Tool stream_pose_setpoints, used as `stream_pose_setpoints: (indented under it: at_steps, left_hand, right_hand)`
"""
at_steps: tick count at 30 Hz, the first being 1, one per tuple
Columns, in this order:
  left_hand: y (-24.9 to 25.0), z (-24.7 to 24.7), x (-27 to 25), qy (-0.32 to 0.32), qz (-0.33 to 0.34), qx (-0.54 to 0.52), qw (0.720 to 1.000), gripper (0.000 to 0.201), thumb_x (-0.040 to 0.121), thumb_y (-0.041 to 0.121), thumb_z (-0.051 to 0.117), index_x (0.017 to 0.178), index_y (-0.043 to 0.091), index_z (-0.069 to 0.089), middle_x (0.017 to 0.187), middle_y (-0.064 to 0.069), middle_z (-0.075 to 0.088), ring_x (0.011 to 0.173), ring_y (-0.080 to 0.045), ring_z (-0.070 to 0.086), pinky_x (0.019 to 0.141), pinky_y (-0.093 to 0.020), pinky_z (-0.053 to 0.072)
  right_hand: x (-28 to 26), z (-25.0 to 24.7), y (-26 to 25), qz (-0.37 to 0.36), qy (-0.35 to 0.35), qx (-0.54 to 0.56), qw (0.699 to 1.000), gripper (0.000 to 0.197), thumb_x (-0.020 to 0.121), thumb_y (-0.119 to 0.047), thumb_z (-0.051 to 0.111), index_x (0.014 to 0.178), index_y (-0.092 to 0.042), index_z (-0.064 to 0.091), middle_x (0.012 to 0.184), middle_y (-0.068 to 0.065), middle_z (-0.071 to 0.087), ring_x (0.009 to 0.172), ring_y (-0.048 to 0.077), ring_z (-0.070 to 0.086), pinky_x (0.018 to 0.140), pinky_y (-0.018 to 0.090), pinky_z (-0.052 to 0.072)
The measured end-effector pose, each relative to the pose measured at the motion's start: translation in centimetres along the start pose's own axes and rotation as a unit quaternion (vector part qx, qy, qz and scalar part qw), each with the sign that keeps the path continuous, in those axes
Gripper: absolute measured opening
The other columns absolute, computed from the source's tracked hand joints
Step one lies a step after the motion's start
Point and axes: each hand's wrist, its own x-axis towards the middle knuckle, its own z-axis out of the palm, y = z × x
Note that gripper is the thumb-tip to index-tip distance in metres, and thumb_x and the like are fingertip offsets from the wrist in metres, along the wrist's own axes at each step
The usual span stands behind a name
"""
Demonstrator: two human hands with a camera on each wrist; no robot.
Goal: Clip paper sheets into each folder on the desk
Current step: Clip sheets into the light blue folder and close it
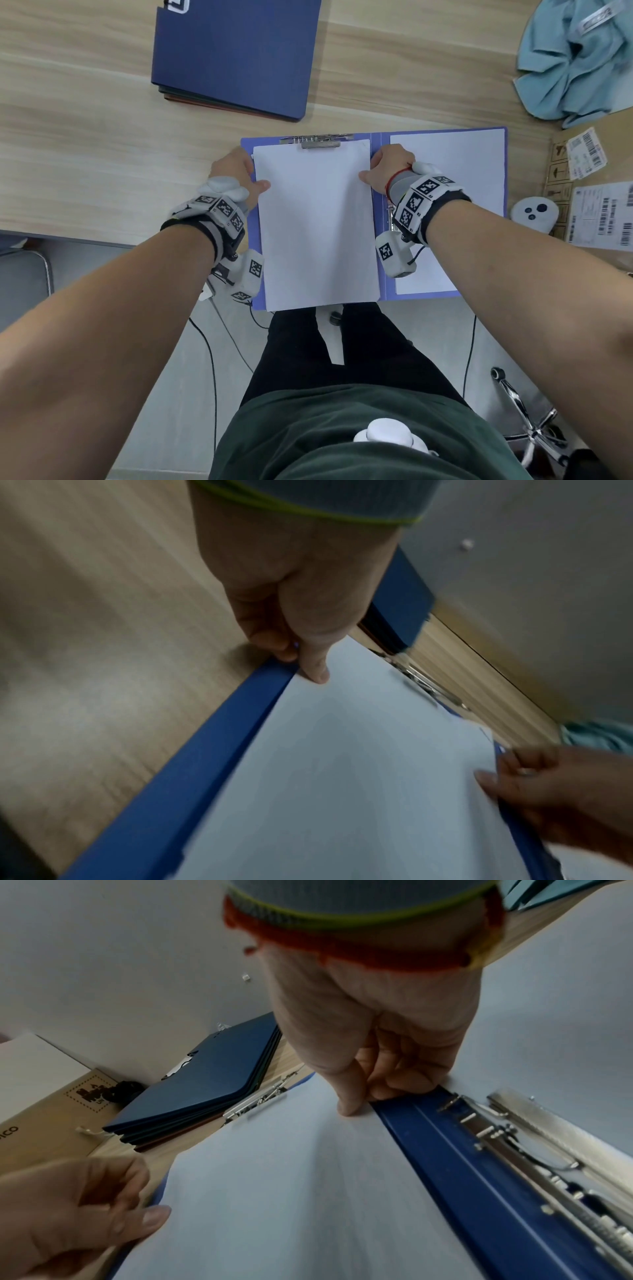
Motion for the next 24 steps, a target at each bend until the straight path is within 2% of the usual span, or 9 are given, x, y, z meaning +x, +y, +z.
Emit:
stream_pose_setpoints:
  at_steps: [3,5,8,10,14,17,20,22,24]
  left_hand:
    - [1.3,0.4,0.3,-0.035,0.118,0.060,0.991,0.046,0.087,0.004,0.061,0.127,0.023,0.050,0.126,-0.009,0.045,0.095,-0.030,0.058,0.081,-0.038,0.051]
    - [1.9,0.9,0.4,-0.077,0.142,0.085,0.983,0.065,0.085,-0.004,0.053,0.138,0.032,0.043,0.134,-0.008,0.036,0.103,-0.028,0.056,0.084,-0.037,0.052]
    - [2.0,1.6,-0.1,-0.063,0.160,0.097,0.980,0.061,0.091,0.018,0.060,0.144,0.036,0.037,0.135,-0.009,0.032,0.112,-0.025,0.046,0.094,-0.037,0.045]
    - [1.7,2.3,-0.6,-0.032,0.182,0.106,0.977,0.064,0.091,0.032,0.064,0.147,0.037,0.034,0.131,-0.010,0.032,0.118,-0.026,0.039,0.100,-0.034,0.036]
    - [2.0,2.7,-0.5,-0.017,0.175,0.117,0.977,0.075,0.091,0.035,0.064,0.152,0.040,0.022,0.128,-0.011,0.033,0.115,-0.028,0.037,0.104,-0.034,0.033]
    - [2.0,2.8,-0.1,-0.021,0.175,0.120,0.977,0.076,0.091,0.035,0.065,0.152,0.040,0.020,0.127,-0.011,0.033,0.115,-0.028,0.037,0.104,-0.034,0.035]
    - [1.7,3.1,-0.1,-0.018,0.181,0.111,0.977,0.077,0.090,0.033,0.067,0.152,0.040,0.022,0.127,-0.012,0.033,0.116,-0.028,0.037,0.103,-0.033,0.035]
    - [1.6,3.2,0.0,-0.016,0.184,0.099,0.978,0.077,0.090,0.032,0.067,0.152,0.039,0.024,0.127,-0.011,0.033,0.117,-0.028,0.036,0.103,-0.032,0.033]
    - [1.4,3.2,0.1,-0.016,0.181,0.087,0.980,0.077,0.089,0.032,0.068,0.152,0.038,0.023,0.128,-0.010,0.033,0.117,-0.027,0.037,0.102,-0.031,0.033]
  right_hand:
    - [0.3,0.3,-0.1,0.012,0.005,0.007,1.000,0.040,0.084,-0.024,0.066,0.120,-0.006,0.058,0.115,0.011,0.066,0.087,0.025,0.057,0.083,0.031,0.050]
    - [0.5,0.4,-0.1,0.018,0.003,0.005,1.000,0.045,0.084,-0.024,0.066,0.123,-0.005,0.052,0.117,0.011,0.063,0.086,0.025,0.052,0.083,0.032,0.049]
    - [0.8,0.2,-0.2,0.016,-0.004,-0.004,1.000,0.040,0.084,-0.020,0.065,0.120,-0.006,0.054,0.105,0.008,0.062,0.083,0.024,0.052,0.074,0.028,0.045]
    - [1.0,0.1,-0.2,0.011,-0.002,-0.002,1.000,0.028,0.082,-0.014,0.064,0.108,-0.010,0.057,0.108,0.007,0.066,0.081,0.021,0.051,0.076,0.027,0.047]
    - [1.2,0.0,-0.7,0.006,0.002,0.098,0.995,0.036,0.080,-0.011,0.062,0.115,-0.016,0.057,0.116,0.004,0.061,0.087,0.021,0.055,0.069,0.023,0.044]
    - [1.1,-0.7,-1.9,-0.022,0.000,0.171,0.985,0.035,0.079,-0.017,0.068,0.113,-0.020,0.059,0.109,-0.002,0.061,0.095,0.018,0.059,0.074,0.021,0.045]
    - [1.2,-1.0,-3.1,-0.033,-0.016,0.248,0.968,0.025,0.068,-0.021,0.073,0.091,-0.027,0.063,0.097,0.000,0.072,0.097,0.023,0.069,0.087,0.034,0.057]
    - [1.4,-1.1,-3.5,-0.044,-0.021,0.279,0.959,0.020,0.062,-0.024,0.073,0.080,-0.028,0.065,0.086,0.002,0.073,0.089,0.025,0.071,0.086,0.042,0.059]
    - [1.2,-1.4,-3.9,-0.065,-0.023,0.312,0.948,0.017,0.064,-0.023,0.073,0.079,-0.026,0.066,0.074,0.002,0.071,0.075,0.022,0.069,0.085,0.043,0.059]
